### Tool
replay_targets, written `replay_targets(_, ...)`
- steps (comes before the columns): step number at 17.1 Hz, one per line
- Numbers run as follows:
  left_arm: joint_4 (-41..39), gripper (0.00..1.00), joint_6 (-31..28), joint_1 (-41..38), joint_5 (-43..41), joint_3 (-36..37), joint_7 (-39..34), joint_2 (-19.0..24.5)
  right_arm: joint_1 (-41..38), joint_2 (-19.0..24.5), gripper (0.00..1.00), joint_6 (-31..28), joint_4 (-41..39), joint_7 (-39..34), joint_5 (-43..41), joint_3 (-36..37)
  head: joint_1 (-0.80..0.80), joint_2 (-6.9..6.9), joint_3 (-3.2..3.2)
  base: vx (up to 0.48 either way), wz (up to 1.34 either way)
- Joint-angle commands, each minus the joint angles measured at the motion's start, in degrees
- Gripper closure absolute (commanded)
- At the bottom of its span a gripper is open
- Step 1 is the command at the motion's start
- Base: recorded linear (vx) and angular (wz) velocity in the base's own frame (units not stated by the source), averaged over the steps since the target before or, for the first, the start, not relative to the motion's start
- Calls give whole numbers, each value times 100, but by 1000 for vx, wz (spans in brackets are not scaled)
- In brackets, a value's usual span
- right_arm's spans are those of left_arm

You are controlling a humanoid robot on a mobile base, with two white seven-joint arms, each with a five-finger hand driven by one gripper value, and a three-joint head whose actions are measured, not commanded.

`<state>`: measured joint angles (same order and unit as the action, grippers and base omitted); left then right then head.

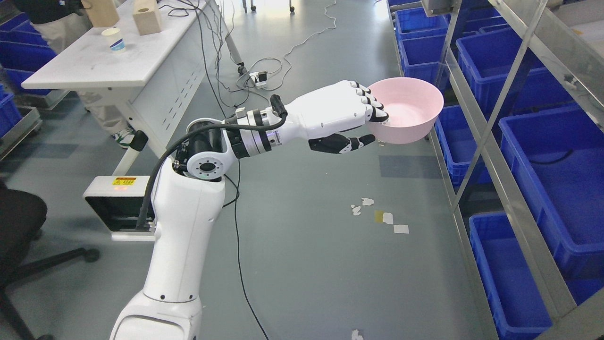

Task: Stack pink IKEA bowl on shelf middle layer
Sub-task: 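Hold the pink bowl up with the left hand while the robot turns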

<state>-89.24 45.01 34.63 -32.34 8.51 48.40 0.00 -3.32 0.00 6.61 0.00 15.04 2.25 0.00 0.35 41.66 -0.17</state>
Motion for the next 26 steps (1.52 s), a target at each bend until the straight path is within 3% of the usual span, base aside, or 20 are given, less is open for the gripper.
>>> replay_targets(1,-32,98,-1,0,0,-16,3,100,-2,-100,0,-2,-100,-2,3,-18,0,0,0,447,-261)
replay_targets(26,-41,98,-1,9,0,-25,-24,100,-2,-100,0,-2,-100,-2,-5,-18,0,1,0,365,29)
